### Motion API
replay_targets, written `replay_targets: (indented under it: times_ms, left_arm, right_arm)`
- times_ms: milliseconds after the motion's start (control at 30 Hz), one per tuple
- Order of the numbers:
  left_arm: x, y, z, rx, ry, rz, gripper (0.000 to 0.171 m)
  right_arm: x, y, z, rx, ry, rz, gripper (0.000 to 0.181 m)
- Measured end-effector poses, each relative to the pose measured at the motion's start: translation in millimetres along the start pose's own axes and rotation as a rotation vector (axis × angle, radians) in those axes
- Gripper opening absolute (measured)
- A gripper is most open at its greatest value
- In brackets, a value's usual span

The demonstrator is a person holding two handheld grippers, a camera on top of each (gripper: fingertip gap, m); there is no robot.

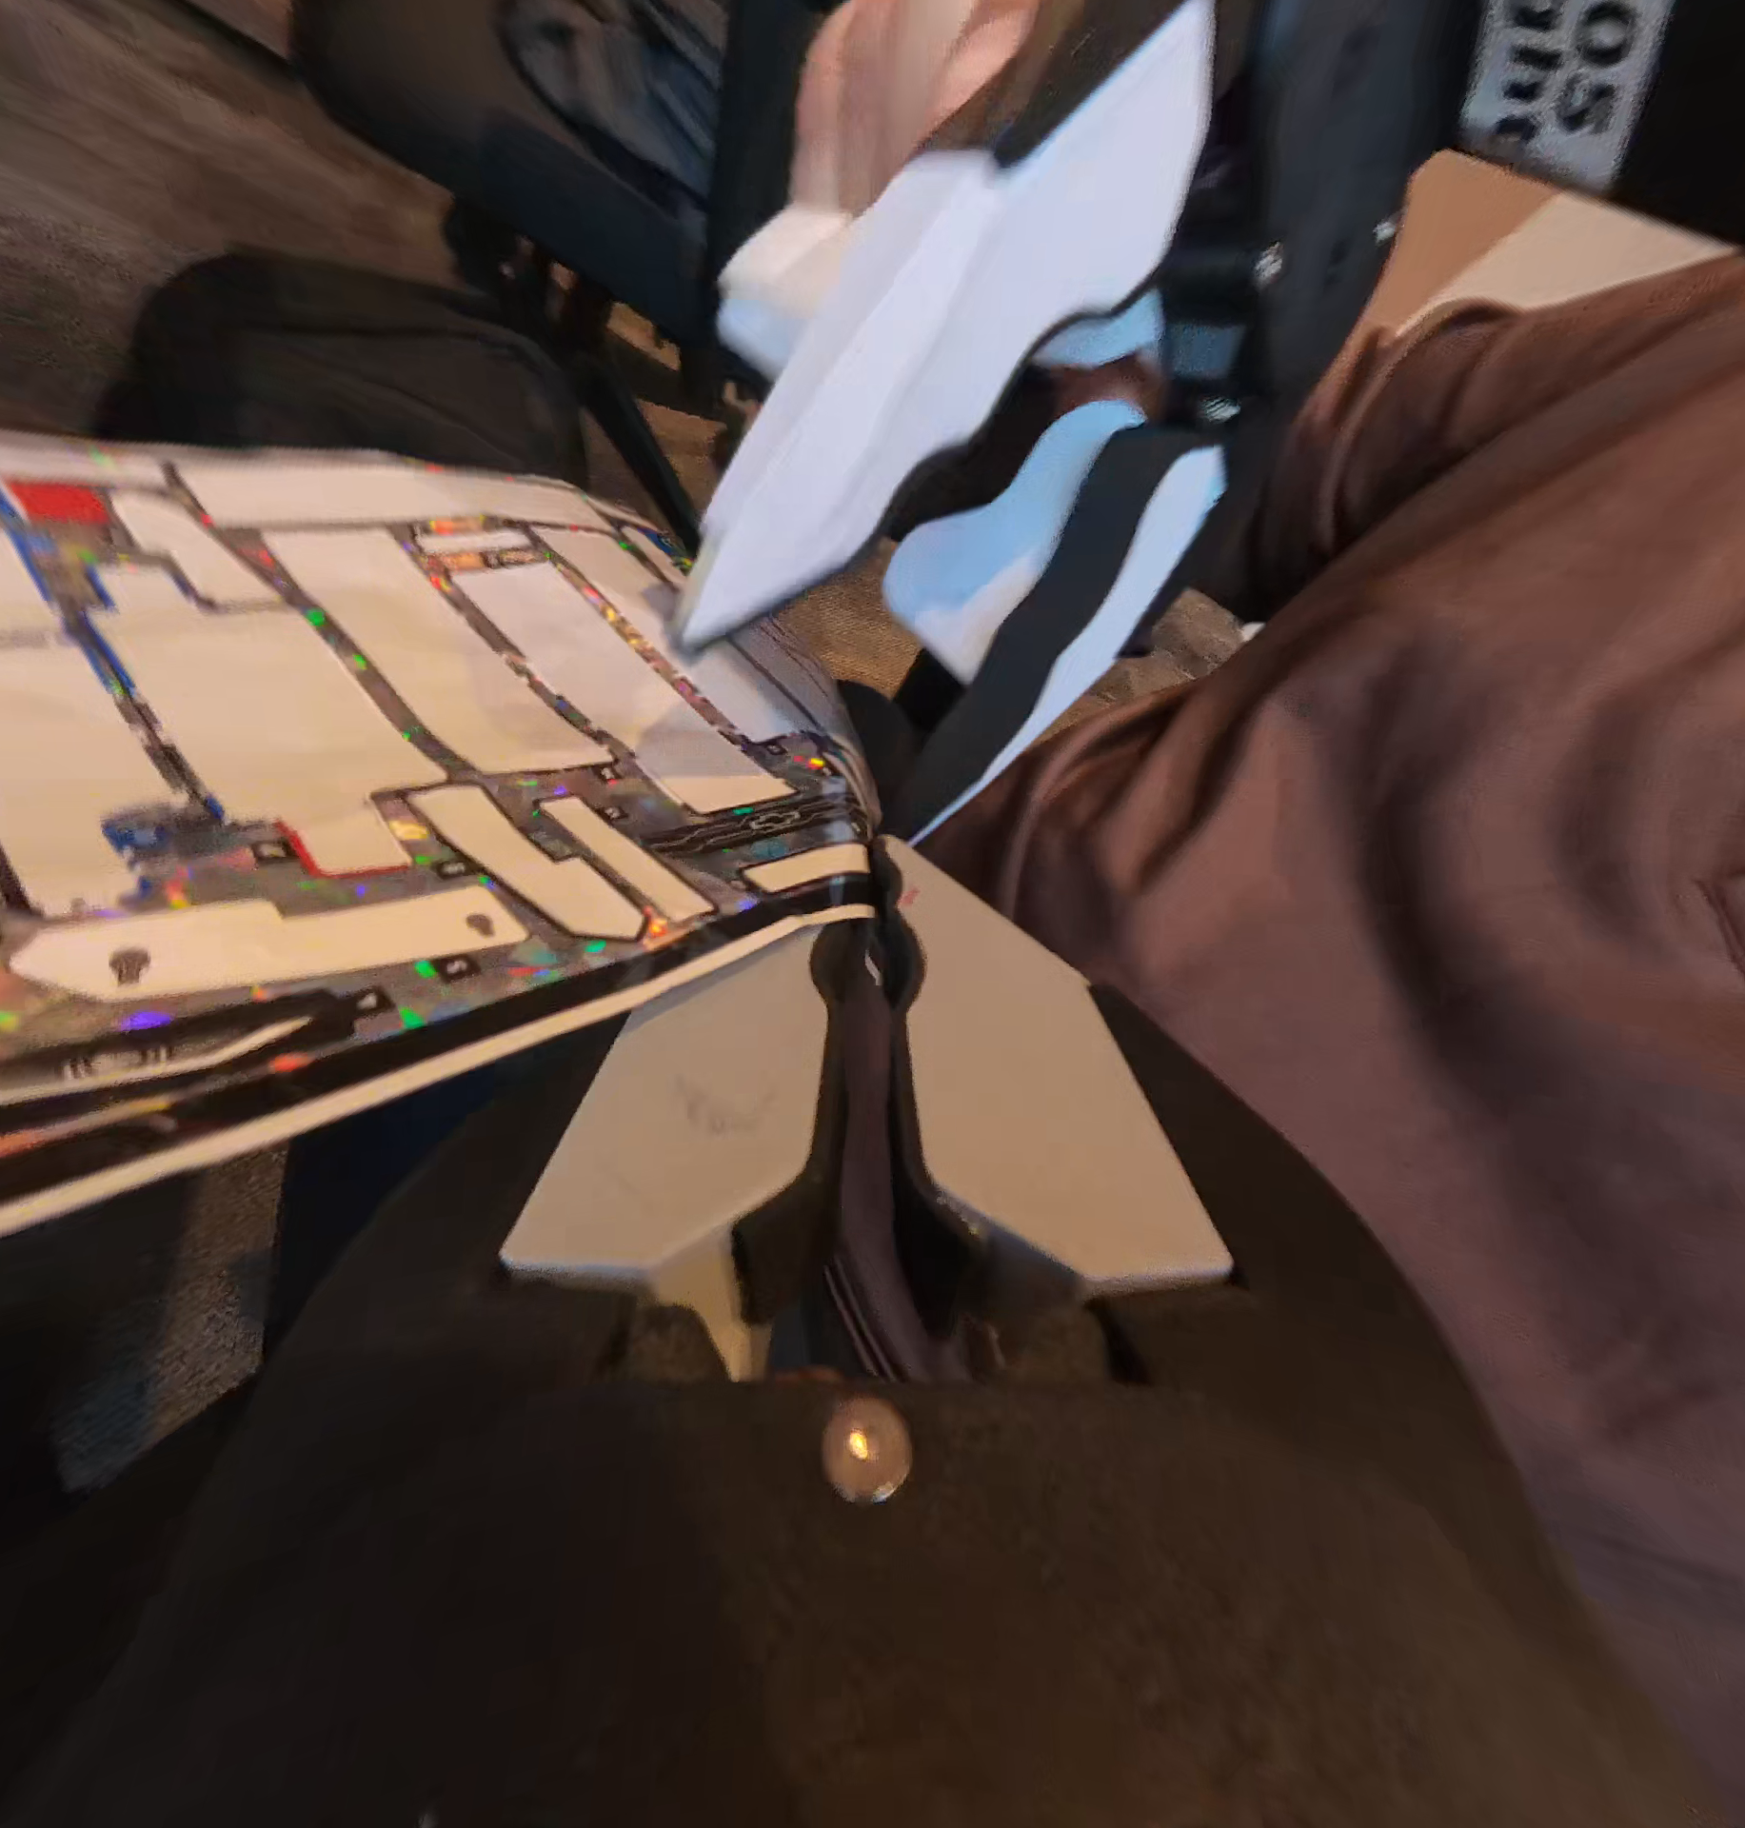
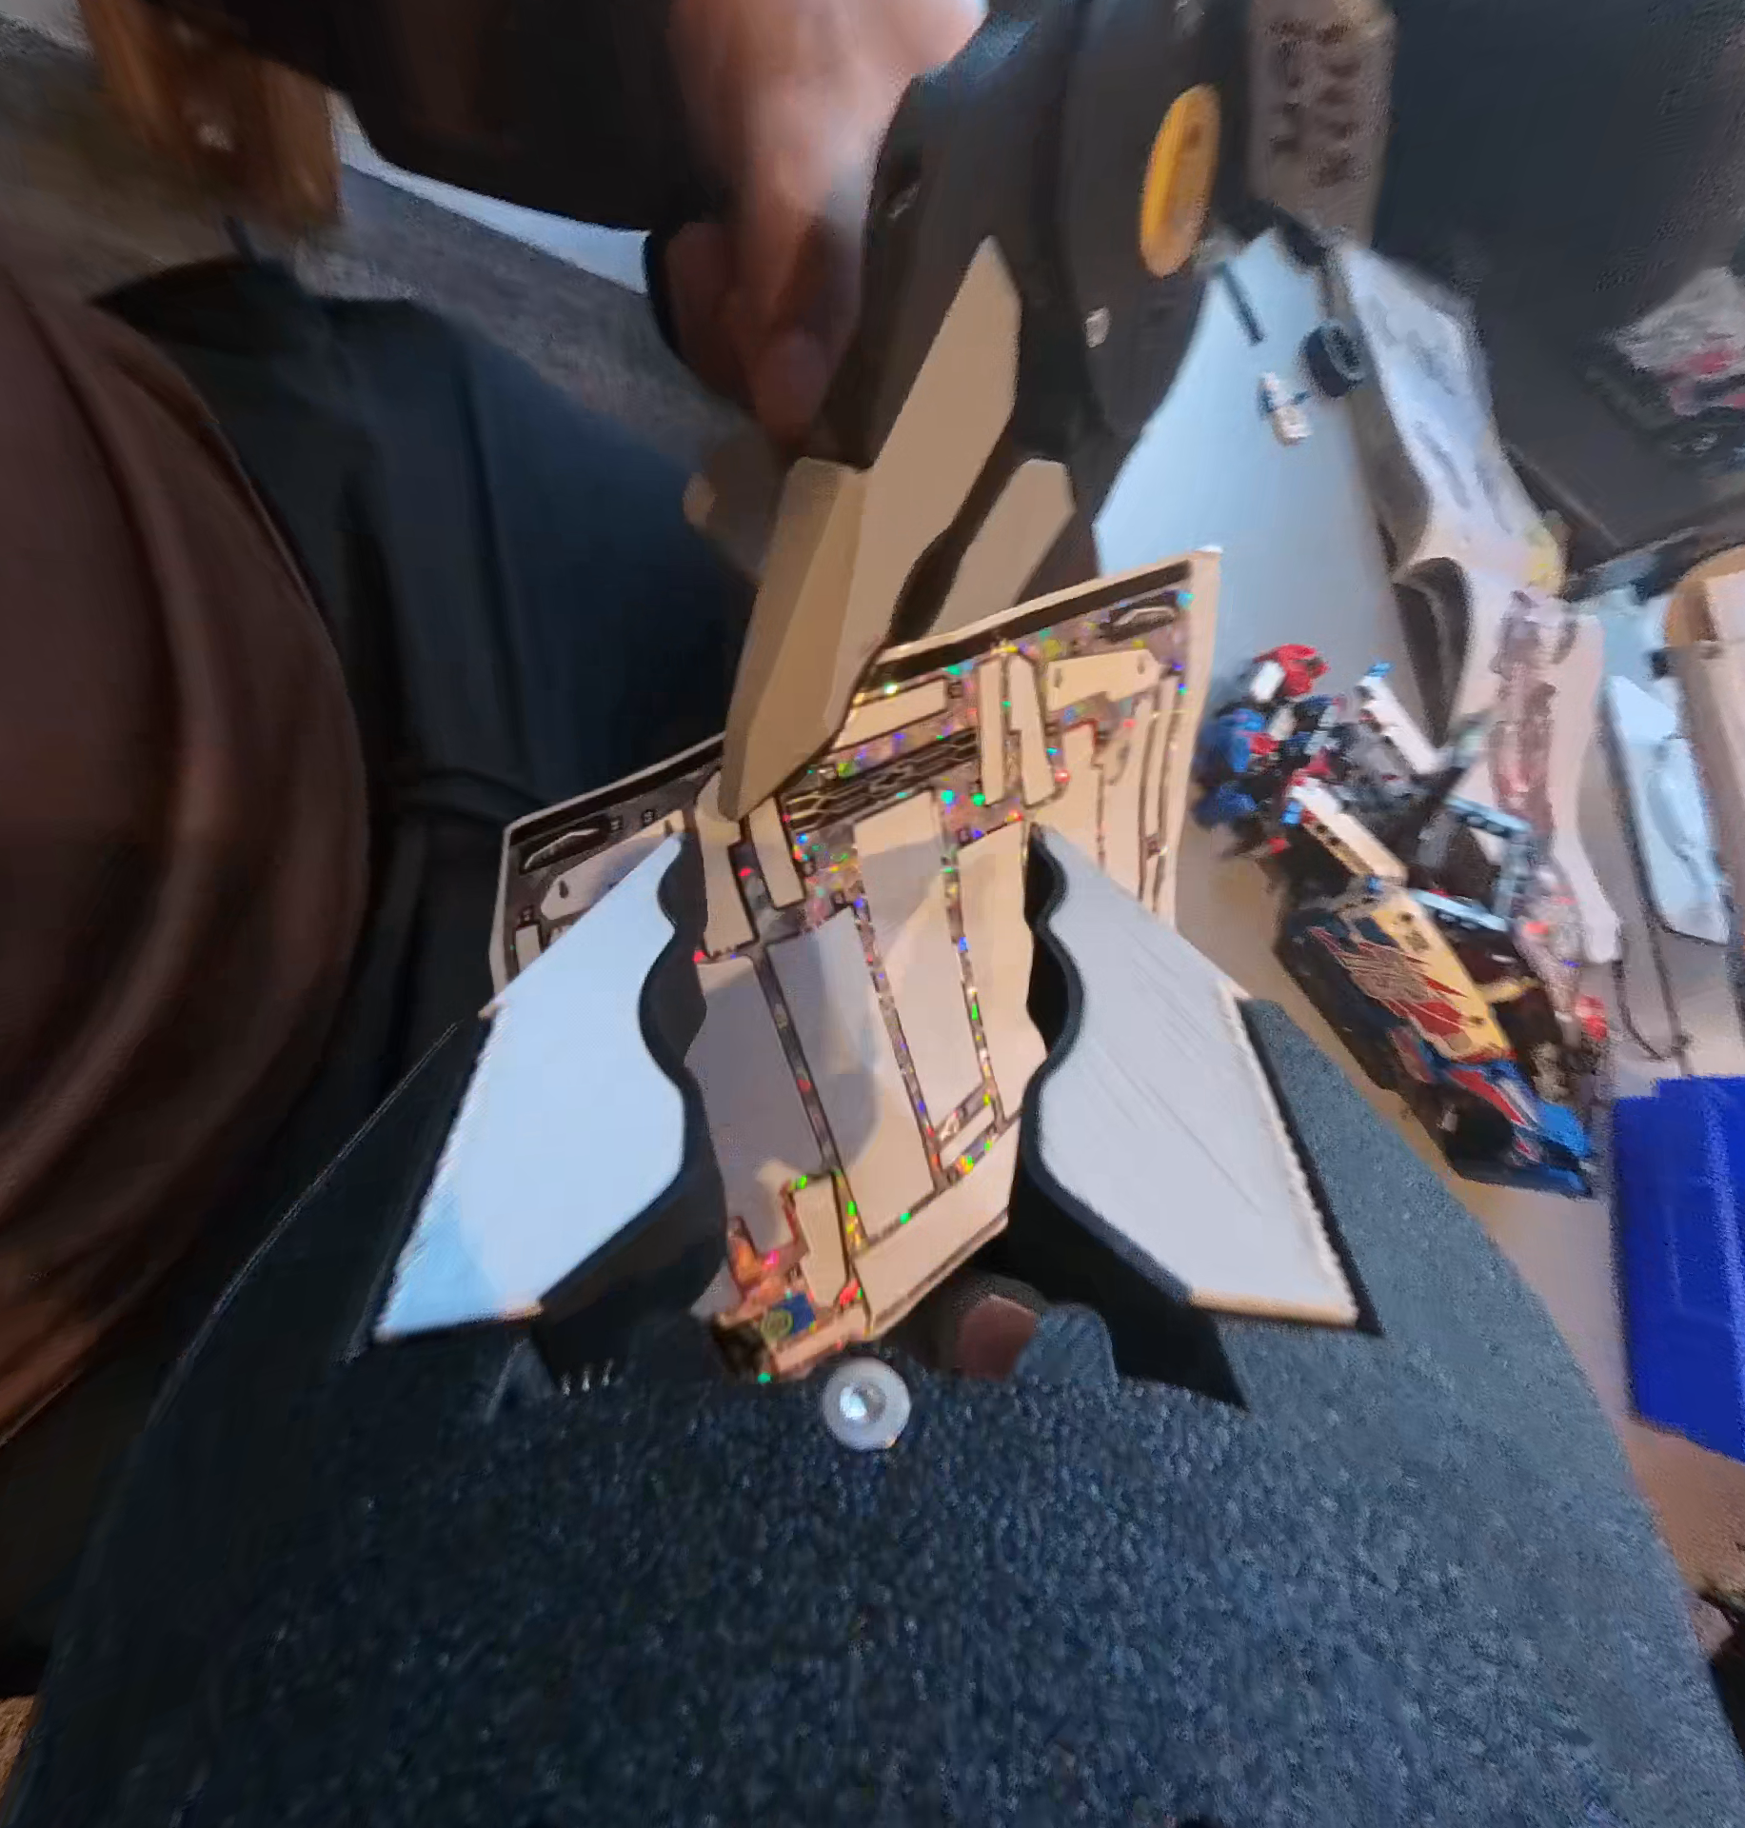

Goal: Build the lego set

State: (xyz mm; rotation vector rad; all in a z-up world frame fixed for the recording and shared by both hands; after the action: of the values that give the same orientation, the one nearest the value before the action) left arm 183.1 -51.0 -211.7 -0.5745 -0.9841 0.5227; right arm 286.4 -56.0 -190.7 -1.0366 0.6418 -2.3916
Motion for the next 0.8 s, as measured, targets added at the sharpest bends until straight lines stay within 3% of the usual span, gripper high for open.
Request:
replay_targets:
  times_ms: [267, 500, 800]
  left_arm:
    - [3, -1, 3, 0.01, -0.043, -0.039, 0.0]
    - [9, -1, 11, 0.307, -0.03, -0.127, 0.008]
    - [24, -20, 16, 0.516, -0.099, -0.19, 0.015]
  right_arm:
    - [-7, 12, -12, 0.058, -0.043, -0.076, 0.012]
    - [-23, 3, -17, 0.059, -0.039, -0.248, 0.005]
    - [-28, -9, -6, 0.033, -0.109, -0.373, 0.0]
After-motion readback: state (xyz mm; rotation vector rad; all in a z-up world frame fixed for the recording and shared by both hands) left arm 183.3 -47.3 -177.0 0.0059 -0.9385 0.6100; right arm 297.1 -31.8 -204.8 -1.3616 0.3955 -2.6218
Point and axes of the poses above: each gripper's, where its closed fingertips meet, z back along the fingers, x out of its top, y = z × x across the jaws, the point moved 7 cm from there along z, back along the fingers, and after that the axes turned 8 degrees about z, right-handed, at the moved point
